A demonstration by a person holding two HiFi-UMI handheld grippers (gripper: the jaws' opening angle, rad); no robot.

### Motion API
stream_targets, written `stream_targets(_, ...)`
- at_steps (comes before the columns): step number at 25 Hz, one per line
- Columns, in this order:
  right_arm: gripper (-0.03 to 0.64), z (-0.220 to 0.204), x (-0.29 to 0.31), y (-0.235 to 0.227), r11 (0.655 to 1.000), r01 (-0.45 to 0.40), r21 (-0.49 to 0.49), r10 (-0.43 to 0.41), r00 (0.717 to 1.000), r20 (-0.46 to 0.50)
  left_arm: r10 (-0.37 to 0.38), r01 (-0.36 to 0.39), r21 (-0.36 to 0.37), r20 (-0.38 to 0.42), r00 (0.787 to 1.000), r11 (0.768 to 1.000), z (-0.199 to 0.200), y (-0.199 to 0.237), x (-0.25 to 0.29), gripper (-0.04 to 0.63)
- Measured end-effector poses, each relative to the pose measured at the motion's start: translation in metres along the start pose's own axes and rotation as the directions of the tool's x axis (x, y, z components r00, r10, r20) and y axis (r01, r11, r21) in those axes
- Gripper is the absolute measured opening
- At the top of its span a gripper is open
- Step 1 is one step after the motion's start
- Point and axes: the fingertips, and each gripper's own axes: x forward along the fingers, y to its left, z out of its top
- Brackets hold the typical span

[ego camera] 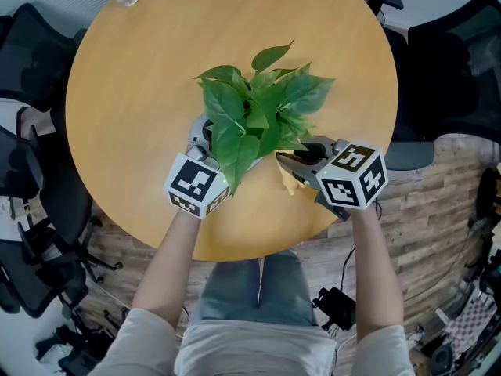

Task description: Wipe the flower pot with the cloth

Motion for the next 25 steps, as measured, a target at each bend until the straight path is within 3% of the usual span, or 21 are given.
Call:
stream_targets(4, 0.072, -0.001, 0.0, -0.003, 1.0, 0.011, 0.02, -0.011, 1.0, 0.016, 0.005, -0.003, 0.05, -0.03, 1.0, 0.999, -0.008, 0.002, -0.002, 0.462)
stream_targets(13, 0.072, -0.001, -0.009, -0.008, 0.997, 0.033, 0.066, -0.037, 0.998, 0.057, 0.008, -0.007, 0.055, -0.032, 0.999, 0.998, -0.012, 0.005, -0.005, 0.463)
stream_targets(21, 0.072, -0.004, -0.033, -0.006, 0.989, 0.092, 0.118, -0.106, 0.988, 0.116, 0.006, -0.006, 0.005, -0.059, 0.998, 1.0, -0.011, -0.005, -0.029, 0.461)
stream_targets(25, 0.072, -0.001, -0.051, 0.006, 0.983, 0.107, 0.149, -0.13, 0.979, 0.155, 0.024, -0.025, -0.017, -0.06, 0.998, 1.0, -0.004, -0.013, -0.048, 0.401)
